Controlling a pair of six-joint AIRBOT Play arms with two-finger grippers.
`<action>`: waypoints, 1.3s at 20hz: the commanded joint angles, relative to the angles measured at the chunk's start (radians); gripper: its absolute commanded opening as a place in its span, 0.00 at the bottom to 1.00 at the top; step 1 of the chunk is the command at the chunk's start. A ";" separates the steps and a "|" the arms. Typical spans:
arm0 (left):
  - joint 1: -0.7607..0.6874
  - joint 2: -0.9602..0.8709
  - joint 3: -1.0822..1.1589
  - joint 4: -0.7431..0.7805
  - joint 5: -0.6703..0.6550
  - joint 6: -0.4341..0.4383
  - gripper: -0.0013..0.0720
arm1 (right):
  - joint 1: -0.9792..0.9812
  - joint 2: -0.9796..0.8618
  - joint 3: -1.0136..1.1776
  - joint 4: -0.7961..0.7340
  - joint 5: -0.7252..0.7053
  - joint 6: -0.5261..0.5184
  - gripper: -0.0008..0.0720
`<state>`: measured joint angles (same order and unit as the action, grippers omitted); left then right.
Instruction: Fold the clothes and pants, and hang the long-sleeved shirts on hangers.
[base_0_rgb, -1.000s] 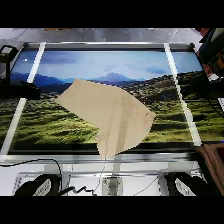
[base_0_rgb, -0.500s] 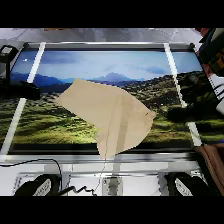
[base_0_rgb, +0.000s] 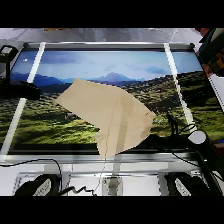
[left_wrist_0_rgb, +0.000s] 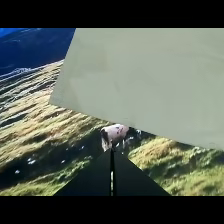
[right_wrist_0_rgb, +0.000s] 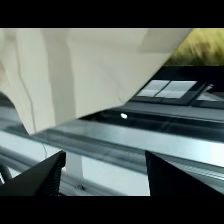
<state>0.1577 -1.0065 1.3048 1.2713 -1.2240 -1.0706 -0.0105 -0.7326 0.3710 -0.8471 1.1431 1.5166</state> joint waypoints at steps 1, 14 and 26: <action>-0.001 0.001 0.000 -0.003 0.008 0.000 0.03 | 0.001 -0.041 -0.085 0.073 -0.158 0.045 0.75; 0.002 -0.068 0.000 -0.066 0.009 -0.002 0.31 | 0.020 -0.404 -0.082 0.352 -0.231 -0.275 0.57; 0.047 -0.373 0.000 -0.068 0.011 -0.057 0.53 | 0.168 -0.348 -0.030 0.308 -0.410 -0.280 0.03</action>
<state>0.1917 -1.3231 1.3048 1.2034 -1.2121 -1.1233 0.1505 -1.1114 0.3153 -0.4816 0.7273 1.2388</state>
